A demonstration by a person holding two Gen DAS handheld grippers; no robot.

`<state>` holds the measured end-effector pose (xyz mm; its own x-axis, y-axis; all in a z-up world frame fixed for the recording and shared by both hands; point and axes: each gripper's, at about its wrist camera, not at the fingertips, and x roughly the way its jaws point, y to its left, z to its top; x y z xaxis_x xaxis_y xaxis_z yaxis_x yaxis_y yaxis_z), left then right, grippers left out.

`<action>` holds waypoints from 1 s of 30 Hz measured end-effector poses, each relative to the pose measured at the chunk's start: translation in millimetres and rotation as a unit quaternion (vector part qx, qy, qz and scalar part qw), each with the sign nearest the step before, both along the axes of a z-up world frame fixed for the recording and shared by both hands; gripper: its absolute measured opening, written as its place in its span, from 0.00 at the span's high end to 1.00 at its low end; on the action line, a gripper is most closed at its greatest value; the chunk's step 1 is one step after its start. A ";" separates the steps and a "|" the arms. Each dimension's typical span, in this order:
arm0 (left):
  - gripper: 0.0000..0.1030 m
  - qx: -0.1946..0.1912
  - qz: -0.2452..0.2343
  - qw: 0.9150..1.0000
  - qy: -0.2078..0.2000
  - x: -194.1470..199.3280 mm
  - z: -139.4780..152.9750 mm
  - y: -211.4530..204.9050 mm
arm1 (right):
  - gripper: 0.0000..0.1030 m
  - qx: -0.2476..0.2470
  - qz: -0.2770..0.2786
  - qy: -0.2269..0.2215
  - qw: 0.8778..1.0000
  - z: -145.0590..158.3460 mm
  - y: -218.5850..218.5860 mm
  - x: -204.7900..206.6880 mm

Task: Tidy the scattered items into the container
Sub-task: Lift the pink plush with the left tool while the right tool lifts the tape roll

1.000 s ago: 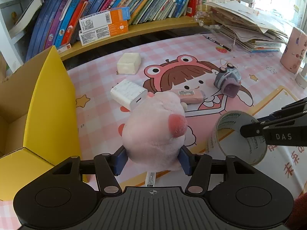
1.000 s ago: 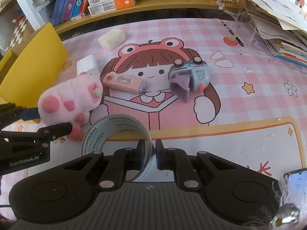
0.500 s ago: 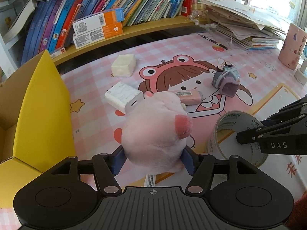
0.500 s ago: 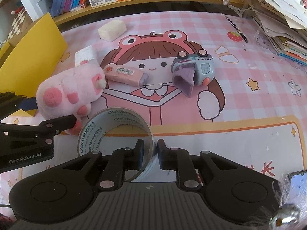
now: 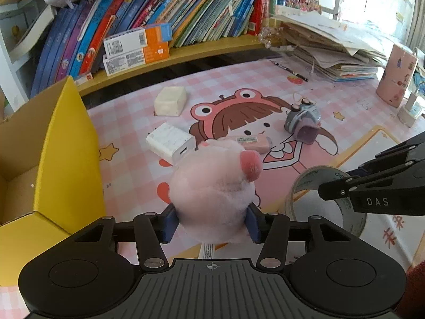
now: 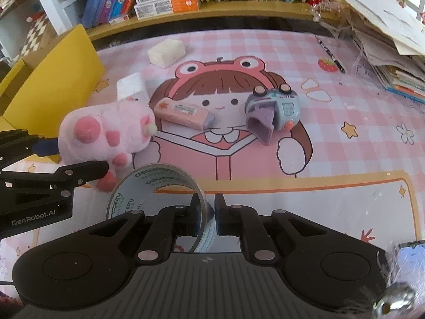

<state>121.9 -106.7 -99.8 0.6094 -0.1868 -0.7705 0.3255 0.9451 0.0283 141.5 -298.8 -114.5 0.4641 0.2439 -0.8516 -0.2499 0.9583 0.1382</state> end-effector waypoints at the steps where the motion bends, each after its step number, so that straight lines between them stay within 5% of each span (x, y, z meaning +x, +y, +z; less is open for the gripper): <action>1: 0.52 -0.001 -0.001 1.000 -0.003 -2.4 2.4 0.2 | 0.90 0.000 0.000 -0.003 1.000 2.0 -0.2 -1.5; 30: 0.53 -0.023 -0.031 0.995 -0.088 -72.5 50.6 12.8 | 0.90 -0.015 -0.026 -0.072 0.997 47.2 3.0 -66.6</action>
<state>49.4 -93.9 -49.2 0.7201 -0.2607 -0.6431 0.3775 0.9248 0.0478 75.0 -295.8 -67.3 0.5931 0.1920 -0.7819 -0.2142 0.9738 0.0767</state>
